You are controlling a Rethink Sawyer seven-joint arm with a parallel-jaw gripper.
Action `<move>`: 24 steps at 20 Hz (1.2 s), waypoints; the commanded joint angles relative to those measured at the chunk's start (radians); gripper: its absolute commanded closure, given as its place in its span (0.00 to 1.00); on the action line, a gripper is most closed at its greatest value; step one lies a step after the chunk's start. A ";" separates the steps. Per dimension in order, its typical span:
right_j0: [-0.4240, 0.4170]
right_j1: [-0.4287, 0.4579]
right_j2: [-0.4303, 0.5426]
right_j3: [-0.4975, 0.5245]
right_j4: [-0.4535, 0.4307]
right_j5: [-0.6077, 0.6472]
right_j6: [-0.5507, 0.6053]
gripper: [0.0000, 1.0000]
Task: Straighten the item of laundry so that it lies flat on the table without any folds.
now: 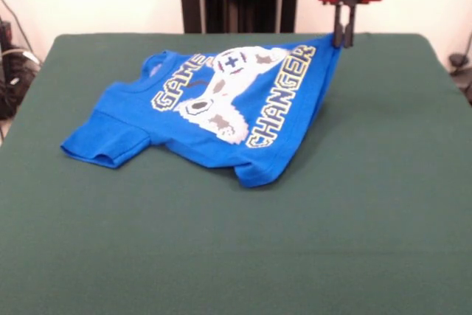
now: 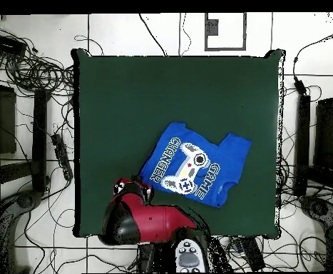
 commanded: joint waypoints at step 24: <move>0.074 0.061 0.004 0.077 0.215 -0.044 0.191 0.00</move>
